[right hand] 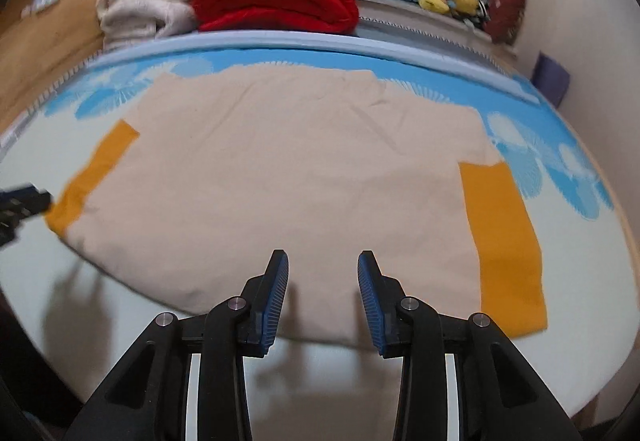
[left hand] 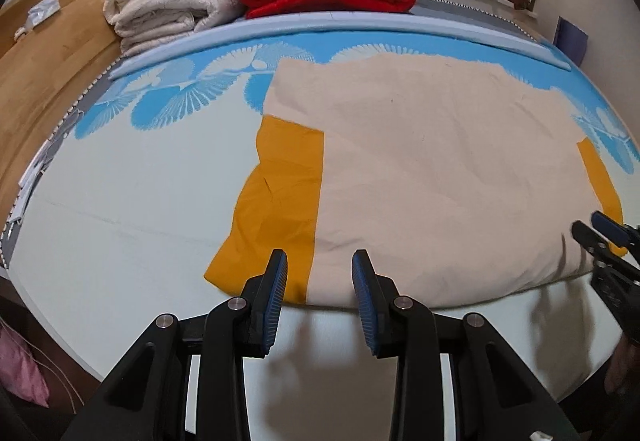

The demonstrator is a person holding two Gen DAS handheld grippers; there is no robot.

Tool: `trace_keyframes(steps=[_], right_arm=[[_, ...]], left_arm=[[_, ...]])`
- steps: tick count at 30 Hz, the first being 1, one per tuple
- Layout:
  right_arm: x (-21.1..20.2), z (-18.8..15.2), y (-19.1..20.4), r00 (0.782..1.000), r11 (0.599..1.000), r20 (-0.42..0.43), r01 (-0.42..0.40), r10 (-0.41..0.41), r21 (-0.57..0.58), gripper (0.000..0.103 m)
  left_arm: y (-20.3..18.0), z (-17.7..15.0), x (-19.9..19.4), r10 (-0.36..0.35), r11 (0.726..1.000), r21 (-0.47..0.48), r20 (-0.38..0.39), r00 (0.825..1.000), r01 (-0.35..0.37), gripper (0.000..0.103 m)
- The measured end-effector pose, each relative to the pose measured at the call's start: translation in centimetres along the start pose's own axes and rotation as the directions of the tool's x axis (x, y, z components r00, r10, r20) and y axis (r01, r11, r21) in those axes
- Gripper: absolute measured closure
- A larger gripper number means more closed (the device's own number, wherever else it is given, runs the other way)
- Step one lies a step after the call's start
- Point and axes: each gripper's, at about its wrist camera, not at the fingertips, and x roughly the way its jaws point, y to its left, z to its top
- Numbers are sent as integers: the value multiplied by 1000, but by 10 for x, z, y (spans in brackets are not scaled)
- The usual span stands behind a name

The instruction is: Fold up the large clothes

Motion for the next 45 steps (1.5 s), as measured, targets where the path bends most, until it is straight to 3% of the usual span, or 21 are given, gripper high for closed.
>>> trace_keyframes(steps=[4,7,10,13,16,20,23,30,33,36,39,41,42,43,45], right_arm=[[32,-10,10,996,999,-86,36,-38,-23,65],[48,-19,12,987,999,-155,46,-49,-24,64],[33,-11,8,994,998,-92,58,-56,22,64],[22,-5,4,997,996,-6,78,-78,45,63],[56,-14,-2,987,998,-159,42,-32,57,62],[59,-17,1,986,998,-158,52,-44,46,62],[60,-19,4,988,998,-147,57,-54,18,62],[57,-17,2,988,999,-151,45,-42,22,62],[57,-18,0,988,999,-152,39,-35,26,62],[56,-18,-4,988,999,-150,23,-16,41,62],[56,-17,-6,987,998,-160,14,-4,61,62],[55,-16,-5,986,998,-169,20,-9,68,62],[55,-15,-4,985,997,-172,26,-13,71,62],[54,-14,-3,984,997,-175,31,-18,75,62],[51,-12,0,984,995,-174,47,-31,89,62]], left_arm=[[9,-7,15,-42,998,-52,-55,998,39,71],[23,-12,31,-82,988,-142,-112,990,66,71],[38,-16,43,-125,967,-238,-146,981,88,71],[48,-19,55,-181,940,-319,-175,968,118,54],[58,-23,66,-227,901,-414,-188,956,133,48],[73,-28,81,-340,804,-564,-178,923,188,41],[77,-28,93,-392,757,-619,-175,903,209,39],[88,-22,107,-427,650,-712,-52,903,267,36],[89,-20,111,-436,618,-729,-8,900,293,36],[88,-17,116,-447,600,-738,13,894,310,43],[87,-11,125,-463,585,-746,15,886,318,62],[88,-8,125,-487,567,-752,24,873,337,84],[90,-7,120,-496,561,-749,36,868,352,86],[91,-5,114,-494,570,-737,46,868,363,89],[88,8,91,-461,643,-668,52,886,373,91]])
